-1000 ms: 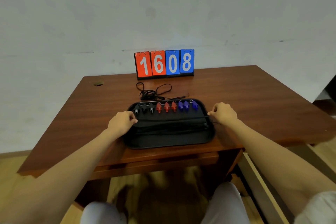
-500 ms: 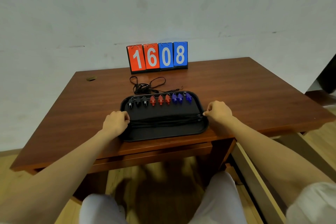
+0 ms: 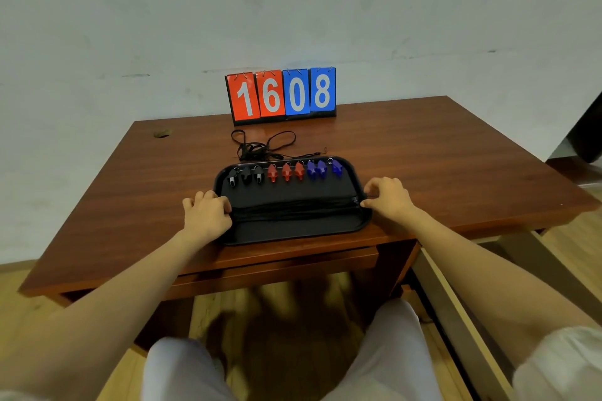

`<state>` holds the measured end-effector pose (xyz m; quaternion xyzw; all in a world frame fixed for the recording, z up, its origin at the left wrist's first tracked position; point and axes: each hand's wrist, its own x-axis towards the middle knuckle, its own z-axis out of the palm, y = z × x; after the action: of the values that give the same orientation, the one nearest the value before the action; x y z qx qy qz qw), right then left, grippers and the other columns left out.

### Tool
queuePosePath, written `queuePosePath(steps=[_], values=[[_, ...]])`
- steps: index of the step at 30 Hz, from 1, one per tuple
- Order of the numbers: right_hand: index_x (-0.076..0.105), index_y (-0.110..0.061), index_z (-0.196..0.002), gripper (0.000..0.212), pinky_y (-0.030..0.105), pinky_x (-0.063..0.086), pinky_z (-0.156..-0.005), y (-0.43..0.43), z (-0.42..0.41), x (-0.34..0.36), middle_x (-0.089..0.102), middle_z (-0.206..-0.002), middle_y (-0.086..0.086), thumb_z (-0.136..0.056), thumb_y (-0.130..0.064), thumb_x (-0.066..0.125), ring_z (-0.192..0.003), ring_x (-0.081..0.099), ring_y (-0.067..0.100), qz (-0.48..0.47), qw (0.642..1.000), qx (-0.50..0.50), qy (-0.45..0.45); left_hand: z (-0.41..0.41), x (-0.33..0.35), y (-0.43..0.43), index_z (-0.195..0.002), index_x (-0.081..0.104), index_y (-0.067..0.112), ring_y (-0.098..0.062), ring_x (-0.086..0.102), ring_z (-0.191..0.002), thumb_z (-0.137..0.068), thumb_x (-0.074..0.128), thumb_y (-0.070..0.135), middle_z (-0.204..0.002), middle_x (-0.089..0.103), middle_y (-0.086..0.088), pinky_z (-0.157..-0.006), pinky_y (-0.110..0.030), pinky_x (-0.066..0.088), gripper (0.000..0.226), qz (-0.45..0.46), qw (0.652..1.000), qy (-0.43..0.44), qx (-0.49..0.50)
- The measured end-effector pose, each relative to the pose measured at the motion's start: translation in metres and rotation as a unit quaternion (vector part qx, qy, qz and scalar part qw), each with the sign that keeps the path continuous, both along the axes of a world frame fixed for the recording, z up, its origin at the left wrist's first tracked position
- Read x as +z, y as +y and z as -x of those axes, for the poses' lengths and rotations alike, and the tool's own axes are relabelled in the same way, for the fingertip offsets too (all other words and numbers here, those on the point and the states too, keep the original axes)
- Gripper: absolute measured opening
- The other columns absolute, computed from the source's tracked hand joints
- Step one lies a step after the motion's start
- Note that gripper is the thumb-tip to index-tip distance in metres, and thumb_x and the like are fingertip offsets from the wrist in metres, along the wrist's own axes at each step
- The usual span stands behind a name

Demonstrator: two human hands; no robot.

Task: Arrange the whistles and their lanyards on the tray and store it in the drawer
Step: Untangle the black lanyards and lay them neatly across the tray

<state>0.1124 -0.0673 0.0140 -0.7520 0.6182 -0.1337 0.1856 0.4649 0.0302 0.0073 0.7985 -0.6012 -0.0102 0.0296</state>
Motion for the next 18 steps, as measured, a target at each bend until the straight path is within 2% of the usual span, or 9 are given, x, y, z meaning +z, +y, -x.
queuePosePath(steps=[2,5,10,14,18], values=[[0.06,-0.024,-0.108,0.033,0.047,0.044,-0.094,0.001,0.0,-0.003,0.06,-0.115,0.003,-0.079,-0.035,0.072,-0.119,0.043,0.029,0.013,1.0,0.029,0.002,0.002,-0.003,0.001,-0.109,0.06,0.026,-0.026,0.036,-0.121,-0.089,0.052,0.024,-0.122,0.048,-0.004,-0.1,-0.042,0.024,0.022,0.022,0.999,0.009,-0.022],[0.059,-0.027,-0.117,0.038,0.046,0.035,-0.104,0.002,-0.002,-0.005,0.056,-0.126,0.002,-0.082,-0.036,0.069,-0.129,0.035,0.027,0.044,0.997,0.06,0.016,0.007,-0.007,0.002,-0.117,0.056,0.026,-0.025,0.036,-0.123,-0.09,0.055,0.032,-0.124,0.047,-0.002,-0.101,-0.041,0.025,0.027,0.035,0.997,0.007,-0.064],[0.052,-0.026,-0.132,0.043,0.054,0.008,-0.116,0.005,-0.015,-0.007,0.048,-0.142,-0.002,-0.09,-0.028,0.062,-0.144,0.019,0.019,0.047,0.99,0.121,0.057,0.017,-0.011,0.005,-0.131,0.045,0.025,-0.022,0.032,-0.132,-0.089,0.059,0.033,-0.135,0.042,0.0,-0.106,-0.041,0.021,0.045,0.038,0.993,0.014,-0.115],[0.054,-0.026,-0.129,0.04,0.059,-0.001,-0.115,0.006,-0.023,-0.01,0.045,-0.144,-0.004,-0.09,-0.028,0.061,-0.146,0.014,0.018,0.029,0.981,0.153,0.117,0.019,-0.014,0.007,-0.135,0.043,0.025,-0.02,0.029,-0.135,-0.091,0.055,0.033,-0.14,0.04,0.0,-0.109,-0.042,0.016,0.047,0.018,0.992,0.003,-0.122],[0.055,-0.026,-0.126,0.038,0.063,-0.003,-0.112,0.007,-0.033,-0.004,0.045,-0.143,-0.001,-0.089,-0.03,0.061,-0.146,0.013,0.02,0.063,0.965,0.169,0.192,0.022,-0.013,0.004,-0.134,0.044,0.024,-0.02,0.03,-0.135,-0.09,0.057,0.032,-0.139,0.041,0.0,-0.108,-0.041,0.017,0.047,0.024,0.991,0.013,-0.129]])
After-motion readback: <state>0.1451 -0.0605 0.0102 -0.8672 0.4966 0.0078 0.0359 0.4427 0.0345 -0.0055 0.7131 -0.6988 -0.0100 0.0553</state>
